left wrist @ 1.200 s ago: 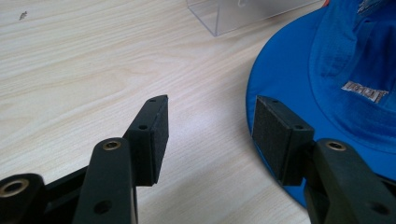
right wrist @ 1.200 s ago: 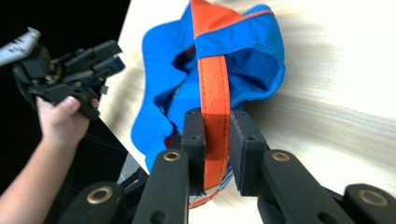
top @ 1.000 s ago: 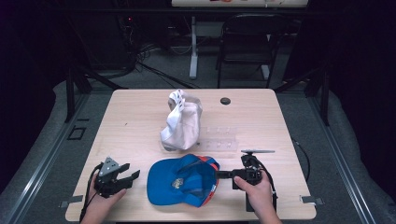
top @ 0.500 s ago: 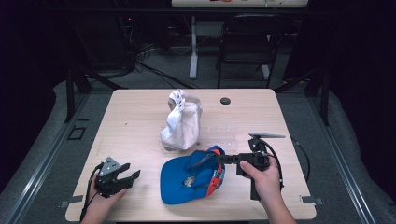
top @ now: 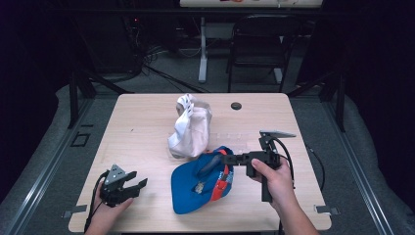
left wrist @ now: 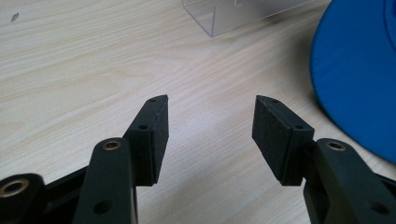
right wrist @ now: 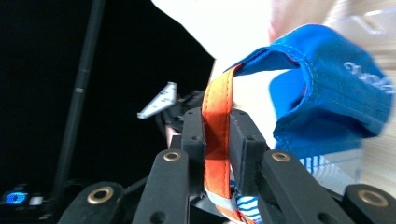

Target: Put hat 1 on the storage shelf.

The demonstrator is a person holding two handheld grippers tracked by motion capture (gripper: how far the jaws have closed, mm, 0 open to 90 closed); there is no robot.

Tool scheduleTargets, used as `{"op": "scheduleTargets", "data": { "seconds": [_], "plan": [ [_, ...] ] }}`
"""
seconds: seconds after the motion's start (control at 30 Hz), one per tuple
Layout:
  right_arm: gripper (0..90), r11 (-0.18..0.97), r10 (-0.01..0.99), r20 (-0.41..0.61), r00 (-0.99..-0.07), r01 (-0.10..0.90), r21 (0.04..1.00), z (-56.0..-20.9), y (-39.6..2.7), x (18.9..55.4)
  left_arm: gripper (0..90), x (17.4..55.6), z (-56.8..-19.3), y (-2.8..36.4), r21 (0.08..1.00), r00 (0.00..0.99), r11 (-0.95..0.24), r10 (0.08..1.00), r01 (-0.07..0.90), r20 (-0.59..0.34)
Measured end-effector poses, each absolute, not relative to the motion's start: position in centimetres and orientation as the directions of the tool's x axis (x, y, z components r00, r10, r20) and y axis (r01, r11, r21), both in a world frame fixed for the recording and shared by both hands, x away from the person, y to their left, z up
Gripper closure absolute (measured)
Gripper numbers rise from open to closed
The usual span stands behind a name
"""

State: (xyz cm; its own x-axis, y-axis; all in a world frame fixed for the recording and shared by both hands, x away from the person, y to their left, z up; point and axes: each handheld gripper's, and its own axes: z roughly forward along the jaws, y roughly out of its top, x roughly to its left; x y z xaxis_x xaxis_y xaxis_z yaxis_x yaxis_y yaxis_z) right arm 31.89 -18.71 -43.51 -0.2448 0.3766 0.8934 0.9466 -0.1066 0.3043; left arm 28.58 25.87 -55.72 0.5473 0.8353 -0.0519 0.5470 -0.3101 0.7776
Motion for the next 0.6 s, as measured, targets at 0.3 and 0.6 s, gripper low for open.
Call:
{"op": "scheduleTargets", "data": {
  "seconds": [0.3,0.6],
  "plan": [
    [78.1,-0.165,0.283,0.929,-0.239,0.942,0.293,-42.6,-19.0,31.9,46.3,28.6,-55.8,25.8,0.777,0.549,-0.315,0.834,0.545,-0.046],
    [78.0,-0.196,0.265,0.93,-0.253,0.931,0.309,-40.7,-19.9,31.6,46.3,28.6,-55.7,25.8,0.776,0.552,-0.321,0.833,0.544,-0.043]
  ]
}}
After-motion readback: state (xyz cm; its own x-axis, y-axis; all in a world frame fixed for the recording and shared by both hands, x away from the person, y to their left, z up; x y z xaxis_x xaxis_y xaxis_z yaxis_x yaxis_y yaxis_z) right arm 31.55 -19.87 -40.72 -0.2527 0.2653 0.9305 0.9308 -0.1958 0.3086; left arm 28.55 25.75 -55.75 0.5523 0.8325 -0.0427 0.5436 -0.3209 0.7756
